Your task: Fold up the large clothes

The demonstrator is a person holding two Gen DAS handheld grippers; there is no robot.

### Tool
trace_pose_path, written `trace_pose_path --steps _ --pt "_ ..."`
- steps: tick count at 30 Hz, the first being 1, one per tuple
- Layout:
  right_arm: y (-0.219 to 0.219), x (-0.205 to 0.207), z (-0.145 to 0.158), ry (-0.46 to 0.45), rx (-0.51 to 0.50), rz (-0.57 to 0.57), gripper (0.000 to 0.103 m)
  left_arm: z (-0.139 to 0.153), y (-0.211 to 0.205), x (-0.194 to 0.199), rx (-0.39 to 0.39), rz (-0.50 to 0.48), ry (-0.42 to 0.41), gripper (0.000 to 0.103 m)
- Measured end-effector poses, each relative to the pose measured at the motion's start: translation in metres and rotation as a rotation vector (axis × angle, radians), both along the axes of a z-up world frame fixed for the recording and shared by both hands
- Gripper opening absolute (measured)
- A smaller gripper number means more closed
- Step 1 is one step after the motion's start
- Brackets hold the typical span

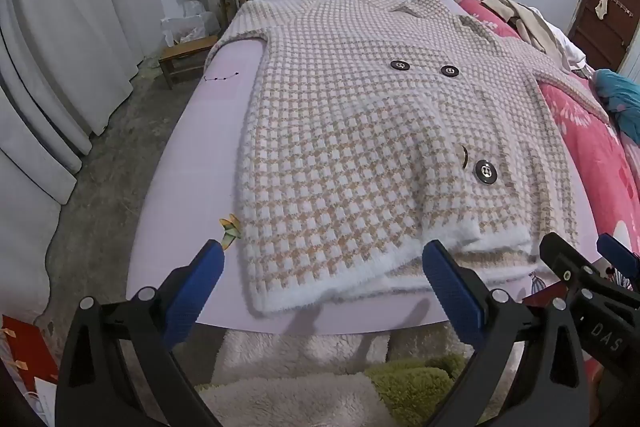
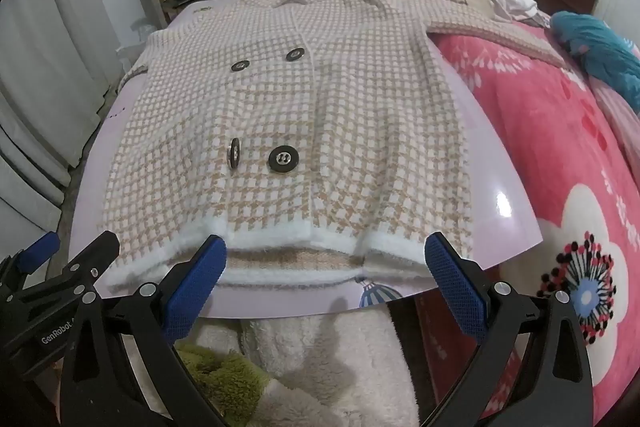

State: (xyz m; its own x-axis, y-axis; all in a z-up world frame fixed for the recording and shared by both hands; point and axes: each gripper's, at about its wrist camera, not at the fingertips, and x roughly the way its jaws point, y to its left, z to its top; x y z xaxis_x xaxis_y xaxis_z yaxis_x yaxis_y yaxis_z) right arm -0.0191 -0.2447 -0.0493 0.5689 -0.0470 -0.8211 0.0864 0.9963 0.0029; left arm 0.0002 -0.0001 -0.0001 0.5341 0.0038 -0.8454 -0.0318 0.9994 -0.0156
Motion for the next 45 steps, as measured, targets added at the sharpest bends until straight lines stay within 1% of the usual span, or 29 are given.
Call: trace_pose_path --steps 45 --pt "-0.0017 0.0002 0.0079 -0.001 -0.001 -0.001 0.095 0.0015 0.001 0.0002 -0.011 -0.001 0.001 0.098"
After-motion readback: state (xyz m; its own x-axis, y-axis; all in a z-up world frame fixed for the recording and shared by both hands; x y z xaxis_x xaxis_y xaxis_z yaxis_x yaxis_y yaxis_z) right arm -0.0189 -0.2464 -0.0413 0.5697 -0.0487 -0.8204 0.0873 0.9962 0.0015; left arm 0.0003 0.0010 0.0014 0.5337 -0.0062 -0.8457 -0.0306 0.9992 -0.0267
